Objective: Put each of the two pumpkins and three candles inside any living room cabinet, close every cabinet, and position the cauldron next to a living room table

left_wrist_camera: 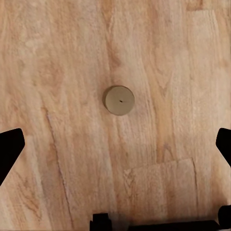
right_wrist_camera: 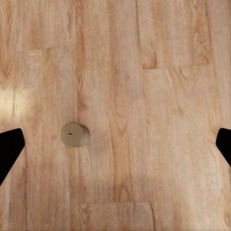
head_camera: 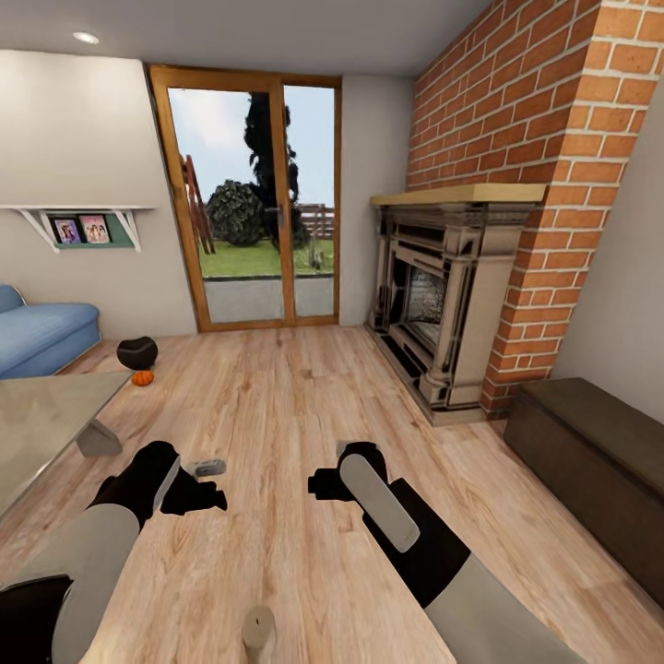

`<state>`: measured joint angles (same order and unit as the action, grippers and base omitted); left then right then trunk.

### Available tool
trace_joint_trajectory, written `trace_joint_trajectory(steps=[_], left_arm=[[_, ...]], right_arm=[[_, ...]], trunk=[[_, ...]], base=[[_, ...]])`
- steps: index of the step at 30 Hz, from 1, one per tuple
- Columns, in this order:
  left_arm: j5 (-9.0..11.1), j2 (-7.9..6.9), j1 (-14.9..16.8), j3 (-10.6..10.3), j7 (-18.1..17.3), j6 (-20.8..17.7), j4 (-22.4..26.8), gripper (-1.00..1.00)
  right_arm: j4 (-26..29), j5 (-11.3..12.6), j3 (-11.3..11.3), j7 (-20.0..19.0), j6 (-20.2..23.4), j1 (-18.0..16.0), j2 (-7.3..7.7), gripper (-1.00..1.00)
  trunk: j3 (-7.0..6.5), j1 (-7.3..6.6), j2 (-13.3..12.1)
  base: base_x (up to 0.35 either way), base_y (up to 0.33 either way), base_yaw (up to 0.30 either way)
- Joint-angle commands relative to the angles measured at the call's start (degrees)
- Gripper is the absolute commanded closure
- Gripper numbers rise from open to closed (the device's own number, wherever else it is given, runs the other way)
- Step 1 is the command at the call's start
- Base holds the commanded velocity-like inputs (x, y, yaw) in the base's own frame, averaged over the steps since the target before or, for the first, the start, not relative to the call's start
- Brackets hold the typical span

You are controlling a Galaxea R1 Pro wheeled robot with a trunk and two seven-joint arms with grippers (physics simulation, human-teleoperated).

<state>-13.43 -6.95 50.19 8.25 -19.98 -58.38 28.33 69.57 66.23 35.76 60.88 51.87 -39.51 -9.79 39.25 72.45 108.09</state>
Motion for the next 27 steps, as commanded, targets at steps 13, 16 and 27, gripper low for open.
trace_joint_trajectory(steps=[13, 16, 27], left_arm=[[-0.6, 2.45, -0.1, 0.2, 2.4, 4.0, 0.0, -1.0], [-0.4, 2.51, 0.0, 0.3, 2.9, 4.4, 0.1, -1.0], [0.1, 2.55, 0.0, 0.3, 3.3, 6.9, 0.0, -1.0]], right_arm=[[0.4, 0.5, -0.4, 0.6, 0.3, 0.0, 0.38, -1.0], [0.6, 0.6, -0.4, 0.6, 0.3, 0.0, 0.44, -1.0], [0.7, 0.5, -0.3, 0.7, 0.3, 0.0, 0.47, -1.0]], trunk=[[2.4, 2.86, 5.3], [2.94, 3.51, 6.5], [4.91, 5.93, 10.9]], base=[[0.0, 0.0, 0.0], [0.0, 0.0, 0.0], [0.0, 0.0, 0.0]])
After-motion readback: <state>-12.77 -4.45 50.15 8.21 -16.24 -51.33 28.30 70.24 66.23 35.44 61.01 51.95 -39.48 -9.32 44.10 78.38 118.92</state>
